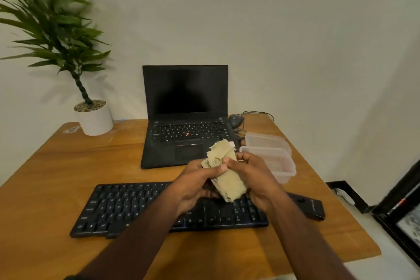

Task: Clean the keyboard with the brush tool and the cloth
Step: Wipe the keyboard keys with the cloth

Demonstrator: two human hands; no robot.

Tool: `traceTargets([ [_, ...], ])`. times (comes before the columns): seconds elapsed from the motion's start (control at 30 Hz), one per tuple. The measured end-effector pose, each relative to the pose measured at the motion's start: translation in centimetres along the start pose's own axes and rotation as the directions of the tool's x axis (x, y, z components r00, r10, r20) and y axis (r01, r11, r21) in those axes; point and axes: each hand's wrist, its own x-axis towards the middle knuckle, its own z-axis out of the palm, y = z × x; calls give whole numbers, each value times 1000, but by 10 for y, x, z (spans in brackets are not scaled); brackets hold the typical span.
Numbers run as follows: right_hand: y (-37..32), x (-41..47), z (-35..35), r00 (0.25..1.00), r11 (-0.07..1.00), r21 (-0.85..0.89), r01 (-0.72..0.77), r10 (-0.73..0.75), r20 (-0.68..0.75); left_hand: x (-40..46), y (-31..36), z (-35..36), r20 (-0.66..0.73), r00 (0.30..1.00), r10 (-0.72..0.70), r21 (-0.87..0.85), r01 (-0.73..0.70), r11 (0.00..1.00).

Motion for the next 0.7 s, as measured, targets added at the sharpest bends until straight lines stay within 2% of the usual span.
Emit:
traceTargets([
  [0.1,-7,0,4,991,991,129,-34,17,132,-7,2,-15,-63,998,23,-146,-32,989],
  [0.2,-9,-3,15,971,994,1,-108,105,214,-15,3,-23,-65,996,55,-237,-69,969],
  [0.27,-5,-4,23,979,993,-78,-86,99,178,-16,0,-25,-107,991,79,-165,-96,982],
  [0.33,-4,-7,32,998,986,-164,42,-32,60,-14,-2,-25,-273,958,93,11,-93,996],
  [0.37,-5,-6,35,990,955,-267,129,-137,-13,-13,-3,-26,-398,913,92,70,-70,995],
  [0.4,-6,-5,38,961,879,-429,209,-267,-78,-13,-4,-27,-507,858,81,75,-49,996],
  [0.43,-6,-5,41,913,756,-598,266,-397,-96,-15,-4,-29,-546,836,47,25,-39,999],
  [0.47,-5,-4,45,862,625,-715,313,-502,-62,-16,-3,-30,-505,863,11,-47,-41,998],
  [0.5,-3,-3,50,829,524,-773,357,-559,3,-18,-2,-30,-395,919,-10,-118,-40,992],
  [0.53,-1,-2,55,818,442,-809,387,-569,81,-21,-2,-29,-267,963,-16,-175,-32,984],
  [0.6,6,-1,64,835,335,-837,432,-500,231,-25,-2,-29,-118,993,15,-219,-41,975],
  [0.63,9,-1,65,842,332,-823,461,-457,287,-26,-3,-31,-103,994,34,-200,-55,978],
  [0.7,10,-2,63,852,438,-758,483,-435,291,-26,-6,-38,-156,986,53,-159,-78,984],
])
